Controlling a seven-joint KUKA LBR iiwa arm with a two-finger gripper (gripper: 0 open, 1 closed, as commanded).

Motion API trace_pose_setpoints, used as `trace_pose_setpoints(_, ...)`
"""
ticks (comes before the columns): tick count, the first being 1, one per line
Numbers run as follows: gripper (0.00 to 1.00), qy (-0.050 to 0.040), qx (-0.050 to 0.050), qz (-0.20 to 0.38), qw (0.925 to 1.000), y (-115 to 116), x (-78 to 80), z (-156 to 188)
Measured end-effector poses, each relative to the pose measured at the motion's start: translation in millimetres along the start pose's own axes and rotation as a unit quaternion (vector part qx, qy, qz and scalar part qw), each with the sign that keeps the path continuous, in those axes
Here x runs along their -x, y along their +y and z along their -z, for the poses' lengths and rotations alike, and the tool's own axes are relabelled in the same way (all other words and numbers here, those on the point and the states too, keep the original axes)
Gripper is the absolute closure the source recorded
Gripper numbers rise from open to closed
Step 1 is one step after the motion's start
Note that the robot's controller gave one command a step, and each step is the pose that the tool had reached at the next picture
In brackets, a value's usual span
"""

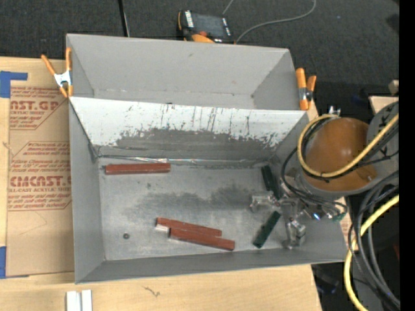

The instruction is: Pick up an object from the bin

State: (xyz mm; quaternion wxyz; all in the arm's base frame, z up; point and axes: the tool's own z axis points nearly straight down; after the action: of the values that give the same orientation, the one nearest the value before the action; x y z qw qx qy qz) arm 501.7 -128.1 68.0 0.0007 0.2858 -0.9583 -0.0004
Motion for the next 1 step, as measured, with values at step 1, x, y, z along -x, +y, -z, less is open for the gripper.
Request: trace_pose_setpoints(1, 1.0, -0.0008, 0.0, 0.0, 1.0, 0.4, 1.5, 1.7)
